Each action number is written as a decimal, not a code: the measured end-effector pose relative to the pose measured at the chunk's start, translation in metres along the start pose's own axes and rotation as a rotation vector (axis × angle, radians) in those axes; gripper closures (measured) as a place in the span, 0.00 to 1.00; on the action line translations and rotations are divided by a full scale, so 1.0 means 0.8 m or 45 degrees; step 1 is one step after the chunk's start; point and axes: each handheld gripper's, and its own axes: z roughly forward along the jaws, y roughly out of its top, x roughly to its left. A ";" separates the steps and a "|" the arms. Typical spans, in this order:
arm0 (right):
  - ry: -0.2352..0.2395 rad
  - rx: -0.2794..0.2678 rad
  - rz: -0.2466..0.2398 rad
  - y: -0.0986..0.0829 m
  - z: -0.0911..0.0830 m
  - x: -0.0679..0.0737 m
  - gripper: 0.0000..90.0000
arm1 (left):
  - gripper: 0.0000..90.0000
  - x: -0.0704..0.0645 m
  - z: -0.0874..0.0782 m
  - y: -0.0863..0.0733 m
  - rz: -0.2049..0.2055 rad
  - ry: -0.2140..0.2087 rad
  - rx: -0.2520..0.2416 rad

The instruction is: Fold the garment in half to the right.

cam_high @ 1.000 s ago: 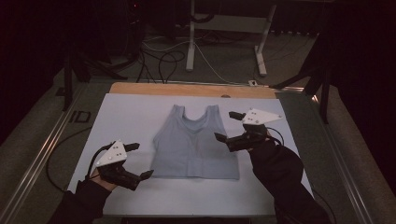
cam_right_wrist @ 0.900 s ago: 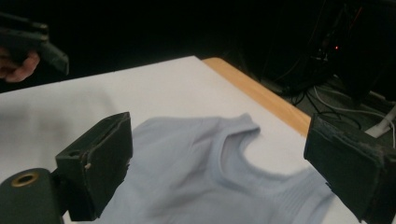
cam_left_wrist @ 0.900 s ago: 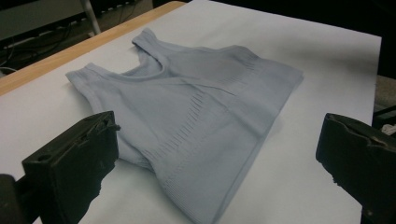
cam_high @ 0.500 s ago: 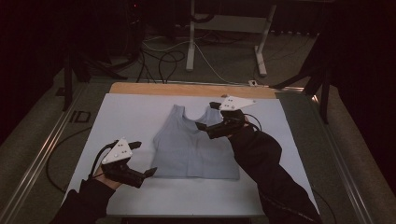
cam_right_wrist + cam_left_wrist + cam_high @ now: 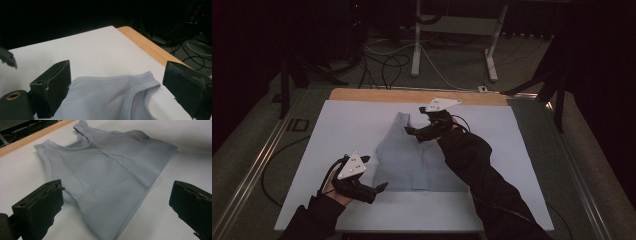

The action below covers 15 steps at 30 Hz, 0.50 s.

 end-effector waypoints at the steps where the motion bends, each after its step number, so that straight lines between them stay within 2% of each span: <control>1: 0.000 0.008 0.004 0.001 0.004 -0.001 0.09 | 0.00 0.000 0.002 -0.001 0.000 0.003 0.007; 3: 0.003 0.012 0.015 0.002 0.014 -0.003 0.09 | 0.00 0.000 0.006 -0.004 -0.003 0.010 0.019; 5: -0.005 0.032 -0.002 0.002 0.029 -0.007 0.09 | 0.00 0.001 0.009 -0.006 -0.012 0.020 0.026; 6: -0.005 0.032 -0.002 0.002 0.029 -0.007 0.09 | 0.00 0.003 0.010 -0.008 -0.025 0.023 0.034; 7: -0.001 0.040 -0.005 0.000 0.034 -0.010 0.09 | 0.00 0.005 0.011 -0.009 -0.053 0.013 0.037; 8: -0.003 0.055 0.010 -0.003 0.043 -0.014 0.09 | 0.00 0.009 0.013 -0.011 -0.090 -0.028 0.042; 10: -0.002 0.064 0.018 -0.004 0.047 -0.016 0.09 | 0.00 0.010 0.014 -0.013 -0.081 -0.028 0.036; 15: -0.008 0.096 0.029 -0.009 0.064 -0.024 0.09 | 0.00 0.017 0.023 -0.020 -0.105 -0.039 0.127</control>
